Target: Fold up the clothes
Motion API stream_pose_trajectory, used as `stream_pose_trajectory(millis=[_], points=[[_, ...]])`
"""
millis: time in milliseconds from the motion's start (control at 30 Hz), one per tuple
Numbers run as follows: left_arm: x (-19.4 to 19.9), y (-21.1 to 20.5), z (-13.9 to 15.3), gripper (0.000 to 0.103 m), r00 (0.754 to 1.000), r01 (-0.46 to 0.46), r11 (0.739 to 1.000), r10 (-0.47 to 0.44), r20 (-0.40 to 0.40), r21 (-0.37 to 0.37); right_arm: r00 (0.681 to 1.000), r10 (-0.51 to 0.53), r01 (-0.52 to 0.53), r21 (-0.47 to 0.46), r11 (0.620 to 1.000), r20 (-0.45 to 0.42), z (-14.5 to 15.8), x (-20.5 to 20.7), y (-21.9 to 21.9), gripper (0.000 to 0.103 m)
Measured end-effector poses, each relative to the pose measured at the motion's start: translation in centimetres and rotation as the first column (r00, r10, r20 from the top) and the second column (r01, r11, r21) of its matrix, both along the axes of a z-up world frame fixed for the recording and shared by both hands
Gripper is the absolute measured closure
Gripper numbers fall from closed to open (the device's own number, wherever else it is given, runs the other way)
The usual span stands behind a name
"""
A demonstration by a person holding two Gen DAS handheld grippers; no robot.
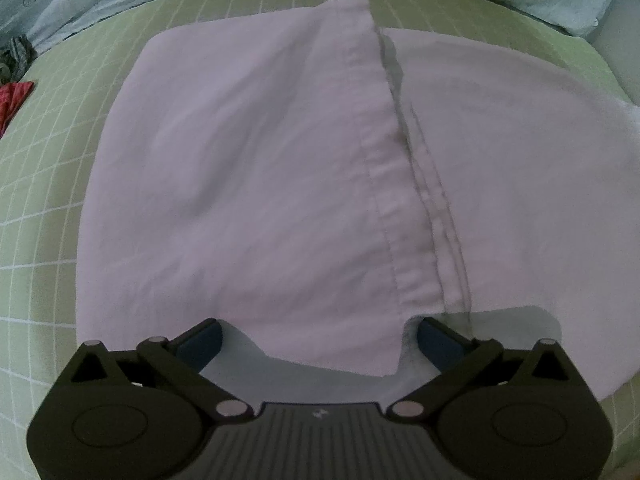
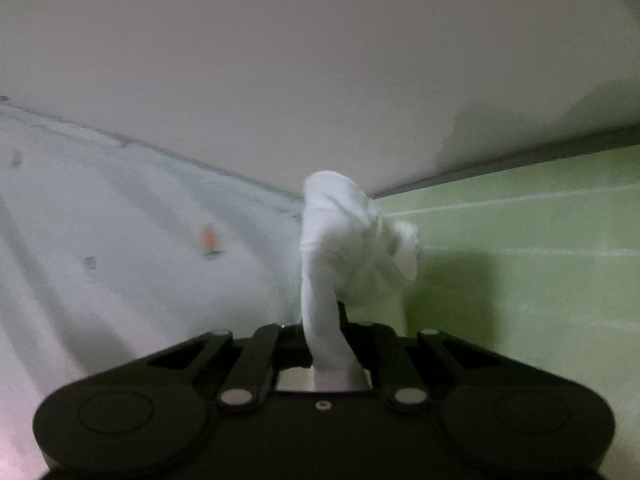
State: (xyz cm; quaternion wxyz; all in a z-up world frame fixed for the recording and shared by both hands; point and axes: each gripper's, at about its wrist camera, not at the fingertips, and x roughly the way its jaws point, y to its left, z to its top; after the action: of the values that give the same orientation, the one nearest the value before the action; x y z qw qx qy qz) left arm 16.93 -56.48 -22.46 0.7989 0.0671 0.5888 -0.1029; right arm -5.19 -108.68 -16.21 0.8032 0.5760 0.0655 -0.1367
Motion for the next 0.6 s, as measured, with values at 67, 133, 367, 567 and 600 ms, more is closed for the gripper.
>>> stream_pose_trajectory(millis=[67,133,367,567,600], points=[[-0.1,0.1,-0.1,0.0,1.0,0.005,1.0,-0.005,0.004,-0.002,0.997,0.048,-0.047,-0.014,0.999,0.056,1.1,0.6,1.2,0.094],[0.4,1.4,-0.4,0.0,1.0,0.016,1.0,-0.016,0.003,-0.003,0.989,0.115,-0.111,-0.047,0.993,0.092,2.1,1.4,2.6,0.094],[1.6,2.4,-0.9,0.0,0.999,0.041,0.999,-0.041,0.005,-0.011,0.926,0.362,-0.357,-0.063,0.932,0.106,2.3,5.0,8.6,0.094],[1.5,3.2,-0.3,0.0,0.999,0.039,0.999,-0.039,0.016,-0.013,0.829,0.556,-0.559,0.045,0.828,0.057,-1.2,8.7,14.9,0.094],[1.5,3.0,-0.3,0.0,0.999,0.037,0.999,-0.037,0.018,-0.014,0.806,0.591,-0.592,0.058,0.804,0.04,-1.9,9.2,16.0,0.093]])
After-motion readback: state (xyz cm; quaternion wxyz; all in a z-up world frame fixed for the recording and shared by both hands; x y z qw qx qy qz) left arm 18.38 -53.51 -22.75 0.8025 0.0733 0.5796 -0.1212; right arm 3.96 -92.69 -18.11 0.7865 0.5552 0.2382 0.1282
